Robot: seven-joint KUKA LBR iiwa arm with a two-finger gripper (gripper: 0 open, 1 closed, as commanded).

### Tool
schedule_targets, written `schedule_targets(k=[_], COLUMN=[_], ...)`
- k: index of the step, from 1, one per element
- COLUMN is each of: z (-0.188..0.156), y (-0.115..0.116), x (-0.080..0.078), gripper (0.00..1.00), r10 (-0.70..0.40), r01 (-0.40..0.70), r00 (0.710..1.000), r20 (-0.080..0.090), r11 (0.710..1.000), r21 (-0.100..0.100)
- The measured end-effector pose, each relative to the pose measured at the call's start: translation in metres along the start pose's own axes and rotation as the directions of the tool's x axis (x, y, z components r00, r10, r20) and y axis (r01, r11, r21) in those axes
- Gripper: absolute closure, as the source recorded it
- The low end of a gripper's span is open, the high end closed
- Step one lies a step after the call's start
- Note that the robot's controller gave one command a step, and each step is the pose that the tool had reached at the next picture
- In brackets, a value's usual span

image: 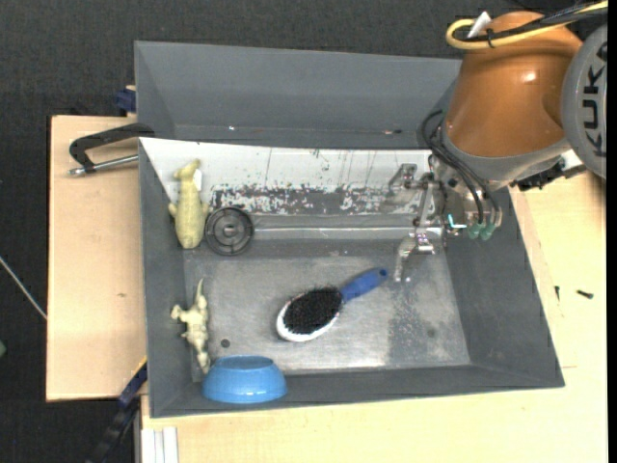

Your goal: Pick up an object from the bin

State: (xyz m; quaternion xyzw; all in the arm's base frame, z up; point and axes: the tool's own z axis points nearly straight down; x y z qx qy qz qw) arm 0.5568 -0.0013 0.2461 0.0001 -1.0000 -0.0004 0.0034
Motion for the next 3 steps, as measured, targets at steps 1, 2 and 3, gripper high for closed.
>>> schedule_targets(k=[1, 2, 3], z=[0.174, 0.171, 0.033], y=[0.028, 0.029, 0.01], x=[-0.005, -0.007, 0.005], gripper=[0.0, 1.0, 1.0], r10=[-0.303, -0.301, -0.322], r01=[0.303, 0.301, 0.322], r00=[0.953, 0.953, 0.946], r20=[0.013, 0.022, 0.019], r11=[0.953, 0.954, 0.947], r21=[0.003, 0.004, 0.007])
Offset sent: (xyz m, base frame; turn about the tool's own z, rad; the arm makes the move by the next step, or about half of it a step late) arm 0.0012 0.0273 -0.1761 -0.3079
